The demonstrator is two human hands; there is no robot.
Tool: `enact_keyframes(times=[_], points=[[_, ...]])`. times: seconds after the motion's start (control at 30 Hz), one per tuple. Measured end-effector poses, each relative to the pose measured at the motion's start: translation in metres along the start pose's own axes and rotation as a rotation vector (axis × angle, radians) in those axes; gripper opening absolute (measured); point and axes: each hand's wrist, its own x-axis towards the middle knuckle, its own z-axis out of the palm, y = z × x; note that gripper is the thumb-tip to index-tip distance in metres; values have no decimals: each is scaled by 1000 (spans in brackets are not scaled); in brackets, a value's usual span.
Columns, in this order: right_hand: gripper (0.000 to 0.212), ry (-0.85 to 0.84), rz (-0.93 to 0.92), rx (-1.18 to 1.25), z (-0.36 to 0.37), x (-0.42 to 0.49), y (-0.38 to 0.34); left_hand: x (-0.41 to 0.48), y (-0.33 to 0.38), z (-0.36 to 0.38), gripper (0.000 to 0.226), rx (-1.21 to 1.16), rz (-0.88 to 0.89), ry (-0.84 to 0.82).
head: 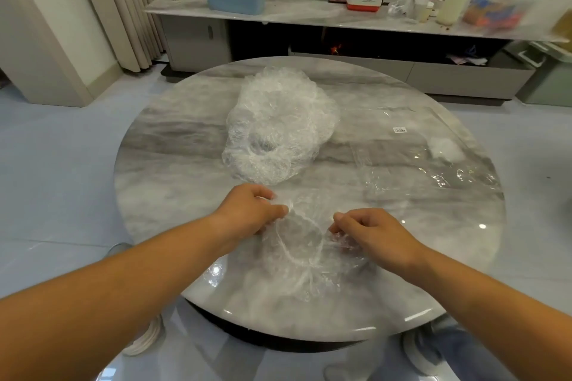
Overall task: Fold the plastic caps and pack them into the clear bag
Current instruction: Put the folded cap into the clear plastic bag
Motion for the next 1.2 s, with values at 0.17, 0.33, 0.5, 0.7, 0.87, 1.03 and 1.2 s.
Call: enact_keyframes(times=[0.17,0.33,0.5,0.7,0.87,1.03,1.2], points=[[35,35,52,46,-9,2,7,1,-7,-10,40,-252,-64,-75],[34,159,20,90,-2,5,2,-2,-12,-9,44,-188,-5,-95],[46,170,126,287,8,9,-2,-3,-15,-6,55,-175,45,-81],[26,207,131,403,3,15,2,1,-19,-9,70,-231,19,4],[23,222,146,328,-3,13,6,4,-19,-18,59,-236,-121,-61],[12,128,191,340,-4,15,8,5,-17,-21,14,-154,-148,-74],[26,125,147,189,-6,15,11,3,-18,-17,21,-133,-59,-49]])
